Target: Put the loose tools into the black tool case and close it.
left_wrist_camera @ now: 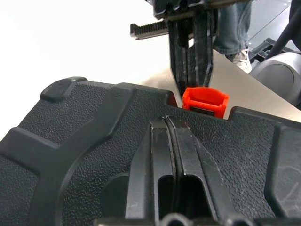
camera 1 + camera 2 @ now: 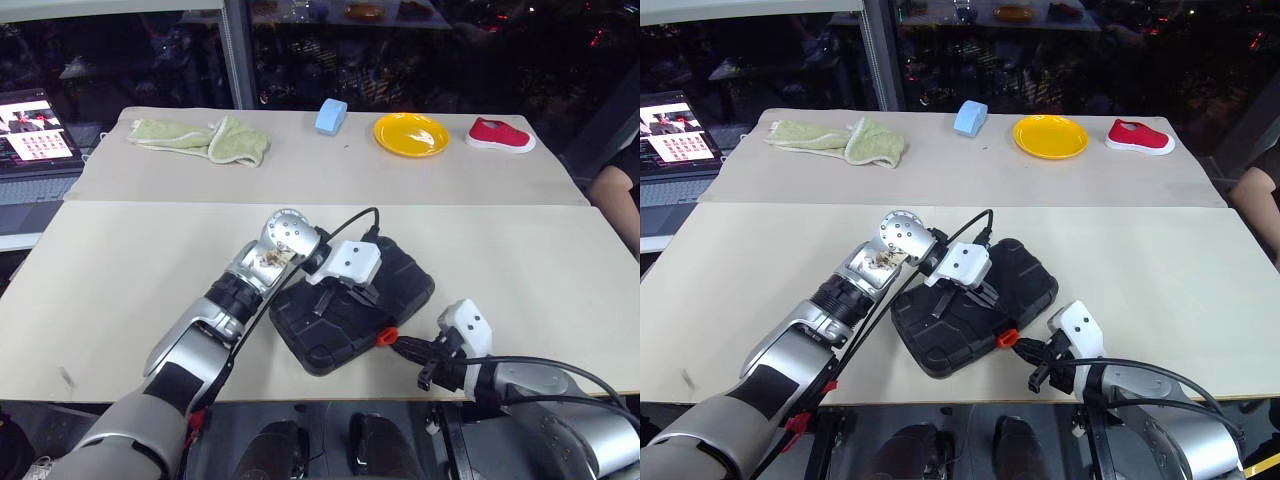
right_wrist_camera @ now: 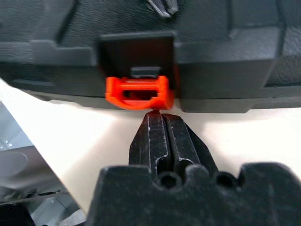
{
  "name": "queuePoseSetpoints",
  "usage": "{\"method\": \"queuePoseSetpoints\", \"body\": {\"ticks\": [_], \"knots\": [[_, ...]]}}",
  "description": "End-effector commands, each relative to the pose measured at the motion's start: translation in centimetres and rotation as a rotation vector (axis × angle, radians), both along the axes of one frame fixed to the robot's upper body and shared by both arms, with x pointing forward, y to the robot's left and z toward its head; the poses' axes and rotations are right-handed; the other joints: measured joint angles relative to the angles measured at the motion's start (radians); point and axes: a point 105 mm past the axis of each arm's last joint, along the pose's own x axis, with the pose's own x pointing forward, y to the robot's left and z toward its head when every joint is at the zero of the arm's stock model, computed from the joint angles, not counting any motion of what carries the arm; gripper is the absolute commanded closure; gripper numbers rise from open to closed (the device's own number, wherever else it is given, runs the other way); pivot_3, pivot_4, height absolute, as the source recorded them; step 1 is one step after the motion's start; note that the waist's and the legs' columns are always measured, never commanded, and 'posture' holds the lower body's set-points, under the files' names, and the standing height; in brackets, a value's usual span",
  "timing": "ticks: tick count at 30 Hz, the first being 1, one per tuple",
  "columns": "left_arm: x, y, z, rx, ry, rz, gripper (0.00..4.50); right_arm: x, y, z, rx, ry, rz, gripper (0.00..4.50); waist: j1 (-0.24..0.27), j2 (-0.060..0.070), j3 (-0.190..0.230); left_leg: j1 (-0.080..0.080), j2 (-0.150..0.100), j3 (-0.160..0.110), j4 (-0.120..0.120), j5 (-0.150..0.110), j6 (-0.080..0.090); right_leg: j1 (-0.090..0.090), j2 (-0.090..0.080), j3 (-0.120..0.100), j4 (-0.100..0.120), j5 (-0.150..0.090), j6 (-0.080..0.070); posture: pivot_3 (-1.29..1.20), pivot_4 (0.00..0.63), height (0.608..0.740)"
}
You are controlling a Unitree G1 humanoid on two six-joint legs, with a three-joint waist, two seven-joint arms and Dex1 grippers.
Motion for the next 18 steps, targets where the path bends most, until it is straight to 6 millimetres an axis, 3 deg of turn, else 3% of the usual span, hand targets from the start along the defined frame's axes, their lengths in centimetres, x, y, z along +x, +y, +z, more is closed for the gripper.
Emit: {"method": "queuePoseSetpoints", "body": {"ticks": [1,13,18], "knots": [[-0.5,0.2,-2.7,0.099,0.038,-0.006,4.43,0.4,1.5,4.5,0.050,-0.193,0.077,4.50,0.000,0.000,0.000,0.000,0.000,0.000,0.000,0.000,0.000,0.000,0.000,0.000,0.000,-0.001,0.002,0.00,0.150,0.732],[-0.3,0.1,-2.7,0.090,0.030,0.014,4.43,0.6,1.6,4.6,0.033,-0.183,0.105,4.50,0.017,0.000,0.000,0.001,0.000,-0.001,0.000,-0.002,0.003,0.000,0.000,-0.001,-0.001,0.000,0.000,0.00,0.150,0.732],[0.9,1.7,-1.6,0.069,0.099,0.110,4.43,-0.1,-0.1,5.0,-0.016,-0.191,0.101,4.50,0.020,0.001,0.000,0.000,-0.002,-0.001,0.000,-0.002,0.004,-0.001,-0.001,-0.001,-0.002,0.000,0.001,0.00,0.150,0.732]]}}
